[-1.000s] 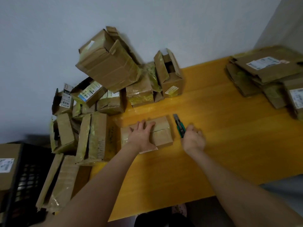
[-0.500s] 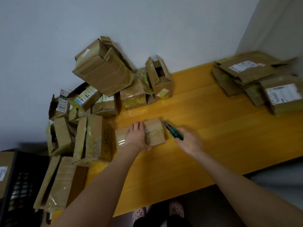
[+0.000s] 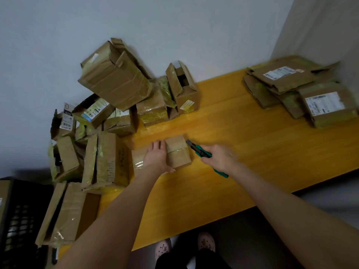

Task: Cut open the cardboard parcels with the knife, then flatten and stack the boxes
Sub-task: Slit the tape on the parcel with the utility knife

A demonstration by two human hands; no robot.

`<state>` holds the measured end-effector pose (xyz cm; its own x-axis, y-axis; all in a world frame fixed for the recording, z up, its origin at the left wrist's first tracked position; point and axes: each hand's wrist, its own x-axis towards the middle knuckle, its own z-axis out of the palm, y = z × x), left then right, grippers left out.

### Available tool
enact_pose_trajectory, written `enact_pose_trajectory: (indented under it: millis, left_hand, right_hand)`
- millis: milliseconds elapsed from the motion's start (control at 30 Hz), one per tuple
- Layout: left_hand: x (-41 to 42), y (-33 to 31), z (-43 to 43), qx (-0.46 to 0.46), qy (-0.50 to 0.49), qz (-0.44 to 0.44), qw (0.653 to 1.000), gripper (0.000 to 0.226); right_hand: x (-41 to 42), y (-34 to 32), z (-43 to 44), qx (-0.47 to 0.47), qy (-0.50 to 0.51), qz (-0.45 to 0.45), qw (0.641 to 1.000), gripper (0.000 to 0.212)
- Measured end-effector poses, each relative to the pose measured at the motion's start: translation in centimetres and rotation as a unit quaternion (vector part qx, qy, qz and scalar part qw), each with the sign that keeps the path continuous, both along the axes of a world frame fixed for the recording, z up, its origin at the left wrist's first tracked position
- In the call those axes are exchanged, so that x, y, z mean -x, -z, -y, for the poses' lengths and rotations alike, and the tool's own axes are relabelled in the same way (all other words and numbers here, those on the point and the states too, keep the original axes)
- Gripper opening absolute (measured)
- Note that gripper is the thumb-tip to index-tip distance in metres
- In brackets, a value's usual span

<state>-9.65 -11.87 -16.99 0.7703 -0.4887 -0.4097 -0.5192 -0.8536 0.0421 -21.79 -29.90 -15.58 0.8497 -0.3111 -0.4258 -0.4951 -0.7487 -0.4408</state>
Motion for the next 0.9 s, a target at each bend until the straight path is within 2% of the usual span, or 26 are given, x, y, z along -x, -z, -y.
enact_pose_trajectory:
  millis: [500,567,633,700,733,833,900]
  left_hand:
    - [-0.2,0.0,0.1,-0.017,0.012,0.002,1.0,0.12]
    - [-0.2,-0.1,0.1,-0.017,0.012,0.003,1.0,0.12]
    - [-0.4,-0.1,0.1,-0.016,0.011,-0.006,1.0,0.121]
    - [-0.6,0.0,0.1,-0.014,0.007,-0.014,1.0,0.121]
    - [-0.7,0.0,0.0,-0.014,0.009,-0.016,1.0,0.122]
    - [-0.6,-0.2,-0.1,-0.03,0.054,-0.015,0.998,0.124]
    - [-0.1,-0.5,0.0,-0.048,0.158,-0.023,0.986,0.122]
  right_hand:
    - [1.1,0.2,0.6,-0.122,-0.013,-0.033,0.992,0.05]
    - [1.2,-0.2,0.9,-0.125,-0.017,-0.049,0.991,0.044]
    - [1.8,-0.2,1.3,-0.136,-0.025,-0.067,0.988,0.029]
    - [2.5,-0.1,1.5,-0.137,0.01,-0.064,0.989,0.01]
    - [2.7,0.0,1.5,-0.14,0.048,-0.049,0.988,0.009]
    - [2.7,0.0,1.4,-0.137,0.162,0.017,0.977,0.026]
    - [1.9,-0.6,0.8,-0.127,0.188,0.054,0.972,0.026]
